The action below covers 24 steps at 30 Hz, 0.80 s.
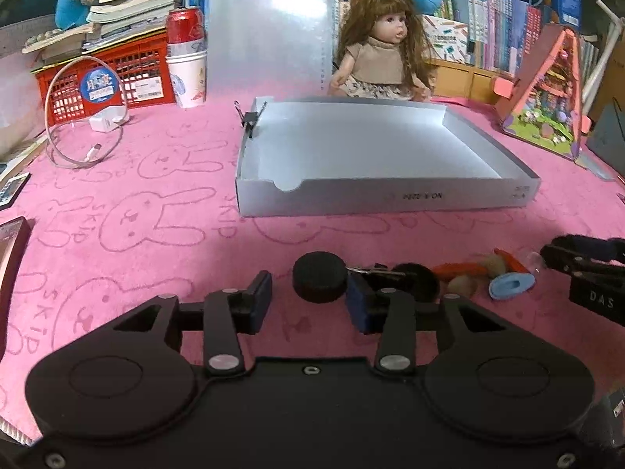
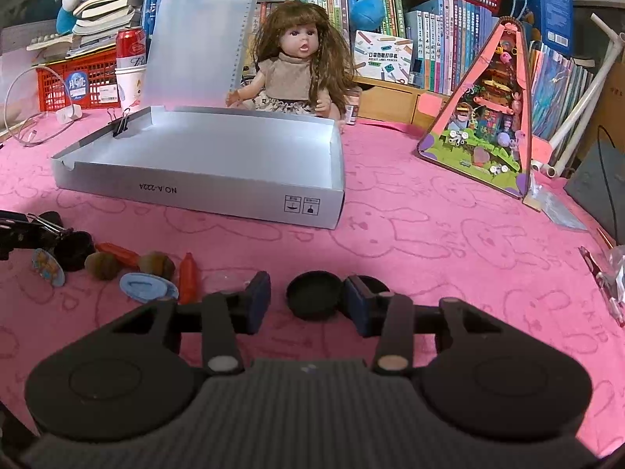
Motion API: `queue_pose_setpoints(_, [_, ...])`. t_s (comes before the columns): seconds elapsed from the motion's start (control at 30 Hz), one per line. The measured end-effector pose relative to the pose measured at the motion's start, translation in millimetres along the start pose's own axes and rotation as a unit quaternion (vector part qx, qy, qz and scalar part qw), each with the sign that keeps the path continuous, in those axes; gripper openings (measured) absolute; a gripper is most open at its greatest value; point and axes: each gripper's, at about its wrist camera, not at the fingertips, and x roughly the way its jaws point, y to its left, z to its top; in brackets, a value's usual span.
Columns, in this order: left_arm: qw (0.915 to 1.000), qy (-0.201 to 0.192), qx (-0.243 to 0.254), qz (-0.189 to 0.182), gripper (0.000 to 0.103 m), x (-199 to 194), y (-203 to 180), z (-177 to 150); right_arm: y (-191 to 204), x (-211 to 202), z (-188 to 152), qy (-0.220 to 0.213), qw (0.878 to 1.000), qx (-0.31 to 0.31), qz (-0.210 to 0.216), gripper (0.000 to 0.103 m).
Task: Organize rigid objects
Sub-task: 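Carry the black discs in both grippers over the white box tray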
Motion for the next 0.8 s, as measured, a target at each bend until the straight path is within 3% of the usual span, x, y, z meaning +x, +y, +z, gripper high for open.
queue_pose_setpoints(0.3, [0.9998, -0.014, 0.002, 0.014, 0.045, 11.9, -2.7, 2.2, -1.1, 1.9, 0.5, -0.001, 1.000, -0.001, 0.004, 0.052])
queue_pose_setpoints(0.33, [0.9998, -0.015, 0.001, 0.013, 0.044, 12.5, -2.6, 2.4, -1.2, 2.5, 0.7, 0.000, 1.000, -0.001, 0.005, 0.051])
queue_pose_setpoints(0.37, [0.9998, -0.016, -0.002, 0.015, 0.029, 12.2, -2.2, 2.3, -1.0, 2.7, 0.8, 0.000, 1.000, -0.002, 0.007, 0.044])
queue_pose_setpoints(0.4, [0.9996, -0.019, -0.006, 0.020, 0.029, 11.5, -1.7, 2.5, -0.4, 2.5, 1.0, 0.001, 1.000, -0.002, 0.008, 0.037])
queue_pose_setpoints(0.8, [0.9992, -0.029, -0.028, 0.006, 0.030, -7.3, 7.7, 18.1, -4.0, -2.0, 15.7, -0.001, 0.999, 0.016, 0.028, 0.037])
